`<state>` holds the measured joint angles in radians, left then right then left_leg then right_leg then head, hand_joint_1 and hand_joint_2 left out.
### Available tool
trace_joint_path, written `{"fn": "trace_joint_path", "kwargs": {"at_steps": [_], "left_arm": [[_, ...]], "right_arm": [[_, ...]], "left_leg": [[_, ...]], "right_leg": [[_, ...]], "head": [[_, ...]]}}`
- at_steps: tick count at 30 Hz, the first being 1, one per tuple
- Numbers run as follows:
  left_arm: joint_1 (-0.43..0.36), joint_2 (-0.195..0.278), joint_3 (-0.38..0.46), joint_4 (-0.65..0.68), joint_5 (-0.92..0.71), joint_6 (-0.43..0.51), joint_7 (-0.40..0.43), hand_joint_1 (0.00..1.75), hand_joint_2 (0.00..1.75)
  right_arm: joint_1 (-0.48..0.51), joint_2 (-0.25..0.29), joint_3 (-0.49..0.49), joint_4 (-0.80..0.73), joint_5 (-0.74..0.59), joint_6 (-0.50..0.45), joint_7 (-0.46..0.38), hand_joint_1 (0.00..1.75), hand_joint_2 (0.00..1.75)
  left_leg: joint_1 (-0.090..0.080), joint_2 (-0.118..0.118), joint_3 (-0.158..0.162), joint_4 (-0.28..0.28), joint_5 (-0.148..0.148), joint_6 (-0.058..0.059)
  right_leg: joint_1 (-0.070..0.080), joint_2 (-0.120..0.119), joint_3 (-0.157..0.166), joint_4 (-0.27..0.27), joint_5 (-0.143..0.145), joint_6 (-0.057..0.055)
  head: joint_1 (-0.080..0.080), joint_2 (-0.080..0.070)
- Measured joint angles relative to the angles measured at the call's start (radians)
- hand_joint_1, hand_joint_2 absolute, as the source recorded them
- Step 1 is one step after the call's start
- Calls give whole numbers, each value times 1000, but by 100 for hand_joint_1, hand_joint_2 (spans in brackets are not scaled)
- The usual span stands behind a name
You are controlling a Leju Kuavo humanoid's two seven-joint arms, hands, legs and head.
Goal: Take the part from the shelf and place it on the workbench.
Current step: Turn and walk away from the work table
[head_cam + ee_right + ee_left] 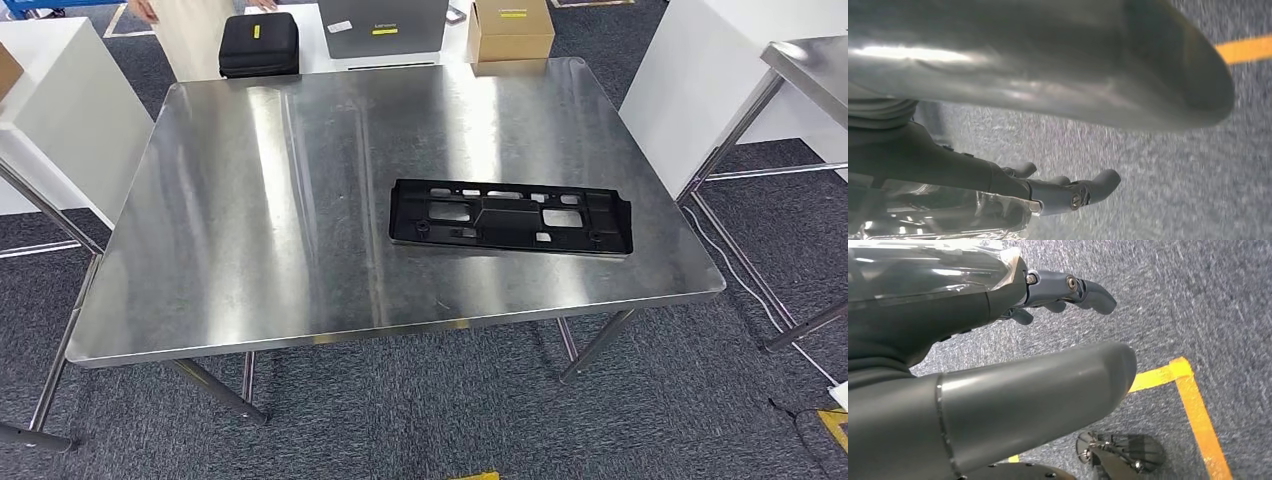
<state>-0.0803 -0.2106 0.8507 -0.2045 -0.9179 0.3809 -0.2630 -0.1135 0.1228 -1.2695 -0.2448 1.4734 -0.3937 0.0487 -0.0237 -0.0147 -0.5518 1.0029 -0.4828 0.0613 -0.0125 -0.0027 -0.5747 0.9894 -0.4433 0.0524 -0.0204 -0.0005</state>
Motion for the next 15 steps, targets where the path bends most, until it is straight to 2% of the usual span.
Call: {"fn": "trace_joint_path", "kwargs": {"at_steps": [10, 12, 13, 14, 15], "left_arm": [[0, 7, -4, 0, 4, -25, 24, 0, 0], [-1, 10, -4, 0, 4, -24, 28, 0, 0], [-2, 11, -4, 0, 4, -24, 28, 0, 0], [-3, 13, -5, 0, 4, -23, 29, 0, 0], [-3, 13, -5, 0, 4, -23, 29, 0, 0]], "right_arm": [[1, 8, 6, 16, -1, 15, 17, 0, 0], [1, 12, 10, 20, 0, 16, 17, 0, 0], [1, 15, 13, 22, 0, 16, 17, 0, 0], [1, 17, 16, 25, 0, 17, 17, 0, 0], [1, 18, 18, 26, 0, 17, 17, 0, 0]], "left_leg": [[-5, 0, 0, 1, -1, 2], [-6, 0, 0, 3, -3, 6], [-4, 2, 3, 0, -1, 12], [-1, 4, 5, -4, 2, 20], [3, 7, 8, -8, 7, 26]], "right_leg": [[-7, 0, 0, 0, 0, 1], [-10, 0, 1, -2, 1, 3], [-10, 0, -3, 10, -7, 5], [-9, 1, -17, 42, -27, 4], [-9, 1, -41, 98, -58, 2]], "head": [[0, 0], [0, 0], [0, 0], [2, 0], [3, 0]]}}
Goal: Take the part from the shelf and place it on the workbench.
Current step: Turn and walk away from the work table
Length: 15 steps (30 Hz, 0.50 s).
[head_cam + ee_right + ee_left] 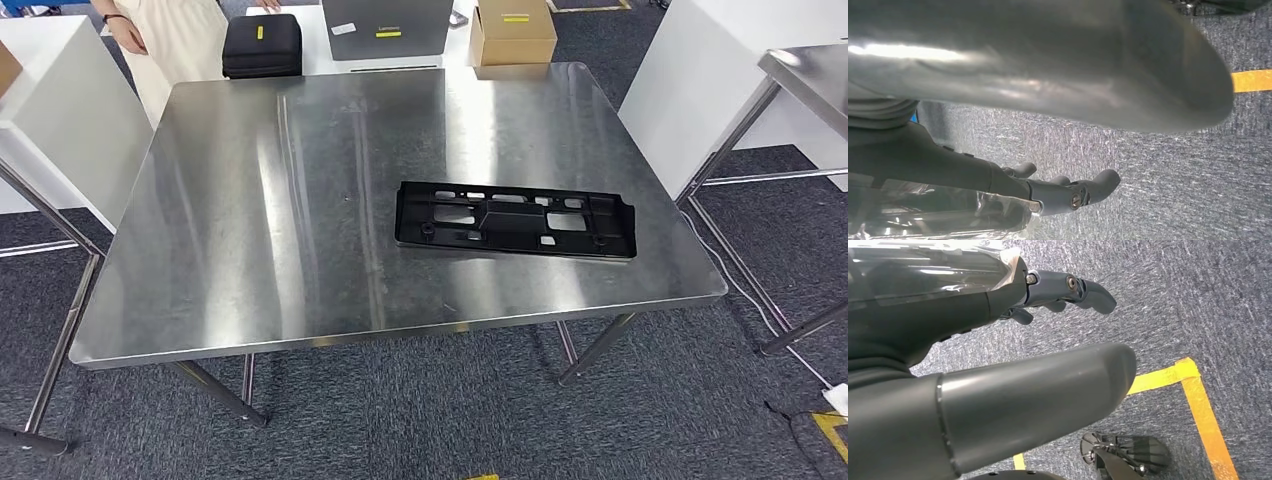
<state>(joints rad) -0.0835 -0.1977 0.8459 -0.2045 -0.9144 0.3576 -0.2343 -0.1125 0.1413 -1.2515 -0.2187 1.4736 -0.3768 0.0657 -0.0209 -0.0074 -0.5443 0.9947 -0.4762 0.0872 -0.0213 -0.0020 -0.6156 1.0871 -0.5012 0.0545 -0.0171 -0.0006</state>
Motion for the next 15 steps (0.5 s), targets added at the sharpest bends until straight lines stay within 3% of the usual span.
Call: {"fn": "trace_joint_path", "kwargs": {"at_steps": [2, 3, 4, 5, 7, 9, 11, 13, 15], "left_arm": [[0, 0, 0, 0, 0, -3, -6, 0, 0], [0, 1, 0, 0, 0, -6, -11, 0, 0], [0, 2, 0, 0, 0, -10, -18, 0, 0], [1, 4, 0, 0, 0, -14, -24, 0, 0], [1, 6, 0, 0, 0, -19, -31, 0, 0], [1, 8, 0, 0, 0, -20, -34, 0, 0], [1, 9, 0, 0, 0, -20, -34, 0, 0], [2, 12, 0, 0, 0, -20, -34, 0, 0], [2, 14, 0, 0, 0, -20, -34, 0, 0]], "right_arm": [[2, 0, 1, 1, 0, 0, 0, 0, 0], [4, 0, 1, 2, 0, 1, 0, 0, 0], [6, 0, 1, 2, 0, 1, 0, 0, 0], [8, -1, 1, 3, 0, 1, 0, 0, 0], [8, -2, 1, 3, -1, 1, 1, 0, 0], [7, -2, 1, 3, -1, 2, 2, 0, 0], [8, -2, 1, 4, -1, 4, 4, 0, 0], [7, -1, 1, 5, -1, 7, 5, 0, 0], [7, 0, 1, 6, -1, 9, 5, 0, 0]], "left_leg": [[4, 5, 1, -4, 6, 6], [4, 6, 0, -3, 6, 6], [4, 6, -1, -3, 6, 5], [4, 5, -1, -2, 6, 4], [4, 5, -1, 0, 5, -3], [2, 4, -1, 6, 3, -15], [0, 3, -3, 11, 4, -27], [4, 3, -11, 24, -9, -38], [11, 2, -41, 92, -70, -52]], "right_leg": [[1, 0, -65, 148, -70, -6], [2, 0, -83, 195, -87, -4], [2, 0, -80, 201, -86, 2], [1, 0, -55, 164, -68, 11], [-1, -1, 35, 15, -20, 22], [2, 1, 91, -80, 12, 14], [7, 4, 92, -87, 20, -1], [-3, 3, 85, -92, 25, -17], [-10, 1, 73, -95, 35, -37]], "head": [[3, 0], [3, 0], [3, 0], [4, 0], [4, 0], [2, 0], [-1, 0], [-1, 0], [-6, 0]]}}
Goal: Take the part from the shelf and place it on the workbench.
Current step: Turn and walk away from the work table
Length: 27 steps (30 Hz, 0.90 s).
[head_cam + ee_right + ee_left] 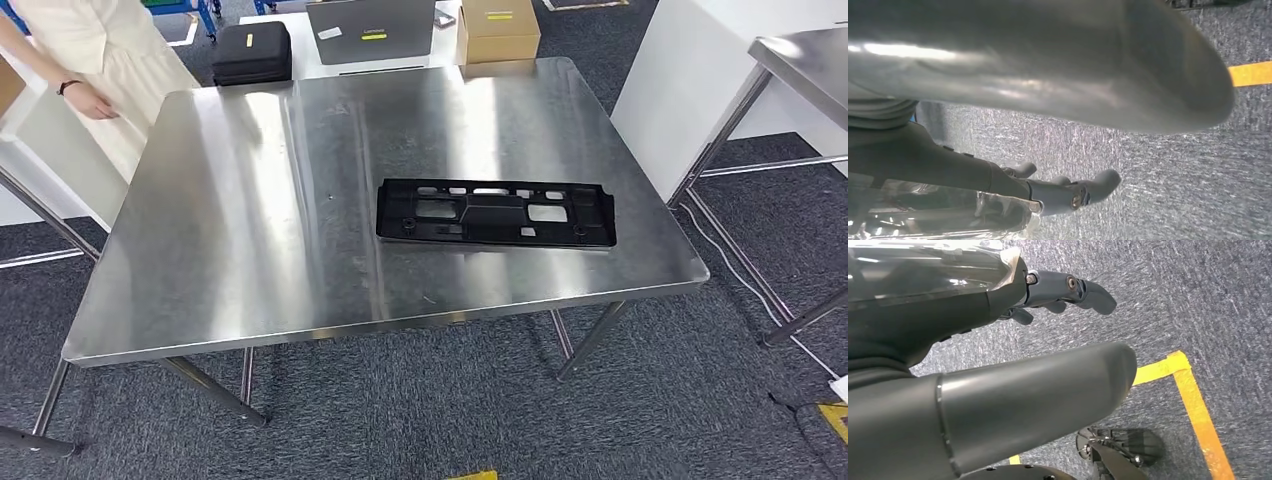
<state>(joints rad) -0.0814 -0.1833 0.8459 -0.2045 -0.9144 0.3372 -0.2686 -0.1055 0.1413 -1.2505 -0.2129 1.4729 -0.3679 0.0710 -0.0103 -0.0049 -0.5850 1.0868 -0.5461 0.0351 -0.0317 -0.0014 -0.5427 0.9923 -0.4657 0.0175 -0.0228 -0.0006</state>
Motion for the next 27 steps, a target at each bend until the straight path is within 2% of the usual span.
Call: {"fn": "trace_joint_path", "kwargs": {"at_steps": [2, 3, 4, 5, 7, 8, 9, 11, 13, 14, 15, 17, 18, 19, 20, 21, 23, 24, 25, 26, 27], "left_arm": [[1, 0, 0, 0, 0, 0, 0, 0, 0], [1, 0, 0, 0, 0, 0, 0, 0, 0], [2, 1, 0, 0, 0, 0, 0, 0, 0], [3, 1, 0, 0, 0, 0, 0, 0, 0], [2, 2, 0, 0, 0, 0, 0, 0, 0], [1, 2, 0, 0, 0, 1, 0, 0, 0], [0, 2, 0, 0, 1, 1, 0, 0, 0], [0, 3, 0, 0, 1, 3, 0, 0, 0], [-1, 4, 0, 0, 2, 3, -2, 0, 0], [-1, 4, 1, 0, 2, 3, -4, 0, 0], [-1, 4, 1, 0, 2, 3, -5, 0, 0], [-1, 4, 1, 0, 2, 4, -8, 0, 0], [-1, 4, 1, 0, 3, 5, -9, 0, 0], [0, 4, 1, 0, 3, 6, -9, 0, 0], [0, 4, 1, 1, 4, 6, -9, 0, 0], [0, 4, 1, 1, 5, 6, -10, 0, 0], [0, 4, 1, 1, 5, 6, -11, 0, 0], [0, 4, 1, 0, 5, 6, -12, 0, 0], [0, 4, 2, 0, 5, 6, -13, 0, 0], [-1, 4, 2, 0, 5, 6, -13, 0, 0], [0, 4, 2, 0, 6, 6, -14, 0, 0]], "right_arm": [[1, 0, 0, 0, 0, 1, 0, 0, 0], [2, 0, 0, 0, 0, 1, 0, 0, 0], [2, 0, 0, 0, 0, 2, 0, 0, 0], [3, 0, 0, 1, 0, 2, 1, 0, 0], [2, 0, 0, 1, 1, 2, 2, 0, 0], [2, 0, 0, 2, 1, 3, 3, 0, 0], [2, 0, 0, 2, 1, 3, 4, 0, 0], [1, 0, 1, 3, 1, 4, 5, 0, 0], [1, 0, 1, 3, 1, 5, 6, 0, 0], [2, 0, 1, 3, 1, 5, 6, 0, 0], [3, 0, 1, 3, 1, 5, 6, 0, 0], [3, 0, 1, 4, 0, 5, 6, 0, 0], [4, 0, 1, 4, 0, 5, 6, 0, 0], [4, -1, 1, 4, 0, 5, 6, 0, 0], [4, -1, 1, 4, 0, 5, 6, 0, 0], [3, -2, 1, 4, 0, 4, 6, 0, 0], [1, -3, 1, 4, 0, 4, 6, 0, 0], [0, -4, 1, 4, 0, 4, 5, 0, 0], [-1, -4, 1, 4, 0, 4, 5, 0, 0], [-1, -4, 1, 4, 0, 4, 5, 0, 0], [0, -4, 1, 4, -1, 4, 5, 0, 0]], "left_leg": [[9, 1, -45, 121, -78, -14], [13, 1, -58, 166, -98, -19], [18, 1, -53, 178, -97, -23], [21, 2, -29, 152, -78, -26], [27, 2, 61, 15, -28, -28], [26, 0, 98, -42, -10, -26], [23, -1, 119, -80, -1, -22], [14, -4, 119, -89, 6, -12], [15, -2, 104, -99, 22, 6], [16, 0, 94, -103, 34, 17], [17, 2, 82, -108, 46, 26], [14, 6, 59, -107, 64, 34], [12, 7, 48, -106, 73, 34], [10, 9, 38, -105, 81, 34], [9, 10, 28, -105, 88, 33], [8, 10, 20, -105, 95, 31], [6, 9, 12, -102, 106, 24], [4, 9, 11, -101, 112, 19], [3, 8, 10, -99, 117, 14], [2, 8, 8, -98, 122, 9], [2, 7, 7, -98, 126, 4]], "right_leg": [[4, -2, -16, 1, 11, -10], [6, -3, -25, 2, 17, -10], [6, -4, -33, 3, 22, -9], [6, -4, -41, 5, 28, -7], [4, -3, -54, 11, 37, 1], [4, -3, -57, 11, 42, 7], [4, -2, -58, 12, 47, 14], [4, -2, -57, 8, 59, 31], [7, -2, -69, 13, 59, 41], [9, -2, -81, 31, 40, 38], [10, -1, -98, 71, 6, 32], [10, 0, -138, 198, -80, 18], [10, 0, -150, 257, -108, 20], [10, 0, -148, 290, -118, 26], [10, 0, -124, 283, -112, 34], [10, -1, -80, 235, -95, 41], [13, 0, 39, 73, -68, 45], [16, 0, 80, 11, -61, 41], [19, 1, 100, -26, -61, 36], [23, 2, 103, -39, -61, 32], [20, 2, 95, -38, -56, 25]], "head": [[-4, 0], [-4, 0], [-5, 0], [-5, 0], [-5, 0], [-4, 0], [-4, 0], [-2, 0], [-1, 0], [0, 0], [3, 0], [7, 0], [7, 0], [7, 0], [7, 0], [7, 0], [8, 0], [8, 0], [8, 0], [8, 0], [7, 0]]}}
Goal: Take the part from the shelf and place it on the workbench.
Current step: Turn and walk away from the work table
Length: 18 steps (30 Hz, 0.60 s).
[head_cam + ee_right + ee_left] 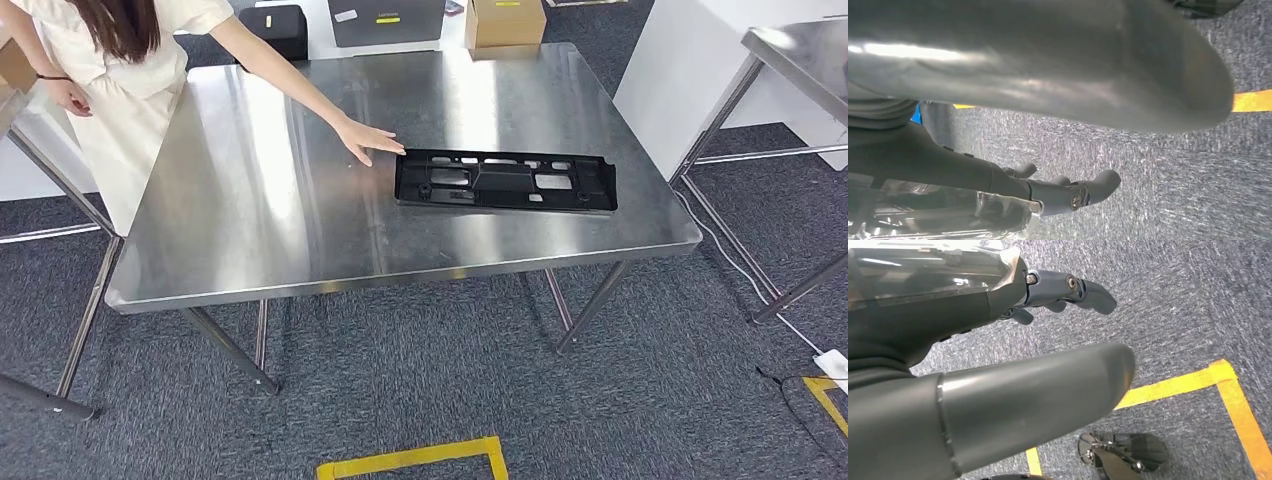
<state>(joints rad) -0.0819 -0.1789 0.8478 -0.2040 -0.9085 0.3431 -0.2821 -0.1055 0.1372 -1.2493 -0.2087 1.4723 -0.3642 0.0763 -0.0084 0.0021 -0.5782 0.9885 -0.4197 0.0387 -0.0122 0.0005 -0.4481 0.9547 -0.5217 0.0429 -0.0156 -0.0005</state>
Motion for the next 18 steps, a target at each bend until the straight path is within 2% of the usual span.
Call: {"fn": "trace_joint_path", "kwargs": {"at_steps": [1, 2, 3, 5, 6, 7, 8, 9, 11, 12, 13, 15, 18], "left_arm": [[0, 0, 0, 0, 1, 1, 0, 0, 0], [1, 1, 1, 0, 2, 1, 0, 0, 0], [1, 1, 1, 0, 2, 2, 0, 0, 0], [2, 2, 1, 0, 1, 3, -1, 0, 0], [2, 2, 1, 0, 0, 3, -1, 0, 0], [3, 2, 1, 0, -2, 3, -1, 0, 0], [3, 2, 1, 0, -4, 3, -1, 0, 0], [3, 2, 1, 0, -5, 3, -1, 0, 0], [3, 2, 0, 0, -8, 3, -3, 0, 0], [3, 3, 0, 0, -10, 3, -3, 0, 0], [3, 3, 0, 0, -11, 3, -4, 0, 0], [2, 3, 0, 0, -12, 4, -4, 0, 0], [4, 3, 0, 0, -13, 6, -6, 0, 0]], "right_arm": [[0, 0, 0, 0, 0, 0, 0, 0, 0], [0, 1, 0, 1, 0, 0, 0, 0, 0], [-1, 1, 0, 1, 0, 0, 0, 0, 0], [0, 0, 0, 1, -1, 0, 0, 0, 0], [1, 0, 0, 1, -1, 0, 1, 0, 0], [2, 0, 0, 1, -2, 0, 1, 0, 0], [3, 0, 0, 1, -3, 0, 1, 0, 0], [4, 0, 0, 1, -4, 0, 1, 0, 0], [4, 1, 0, 2, -5, 0, 1, 0, 0], [3, 1, 0, 2, -5, 0, 1, 0, 0], [2, 1, 0, 2, -6, -1, 1, 0, 0], [1, 2, 0, 2, -6, -2, 1, 0, 0], [2, 0, 0, 2, -8, -5, 2, 0, 0]], "left_leg": [[1, -2, -5, 5, -4, -5], [3, -3, -13, 21, -21, -11], [6, -4, -27, 55, -55, -17], [12, -5, -69, 177, -147, -29], [15, -5, -87, 240, -181, -34], [19, -5, -95, 281, -194, -38], [22, -5, -84, 285, -186, -42], [26, -4, -54, 248, -160, -44], [32, -5, 36, 111, -105, -46], [33, -6, 69, 55, -90, -45], [31, -6, 86, 21, -88, -42], [27, -7, 84, 4, -92, -30], [20, -6, 78, -6, -88, -18]], "right_leg": [[-5, -1, -6, -2, 4, -7], [-10, -2, -11, -3, 9, -17], [-15, -4, -18, -5, 17, -27], [-15, -7, -34, -4, 30, -39], [-14, -8, -40, -4, 35, -41], [-13, -9, -45, -3, 40, -39], [-14, -9, -49, -1, 44, -37], [-16, -9, -52, 2, 47, -34], [-17, -8, -61, 12, 49, -29], [-15, -8, -66, 17, 50, -25], [-12, -8, -71, 21, 51, -20], [-7, -8, -79, 23, 56, -7], [-1, -8, -91, 20, 59, -11]], "head": [[0, 0], [-2, 0], [-4, 0], [-8, 0], [-9, 0], [-9, 0], [-9, 0], [-9, 0], [-9, 0], [-9, 0], [-9, 0], [-8, 0], [-6, 0]]}}
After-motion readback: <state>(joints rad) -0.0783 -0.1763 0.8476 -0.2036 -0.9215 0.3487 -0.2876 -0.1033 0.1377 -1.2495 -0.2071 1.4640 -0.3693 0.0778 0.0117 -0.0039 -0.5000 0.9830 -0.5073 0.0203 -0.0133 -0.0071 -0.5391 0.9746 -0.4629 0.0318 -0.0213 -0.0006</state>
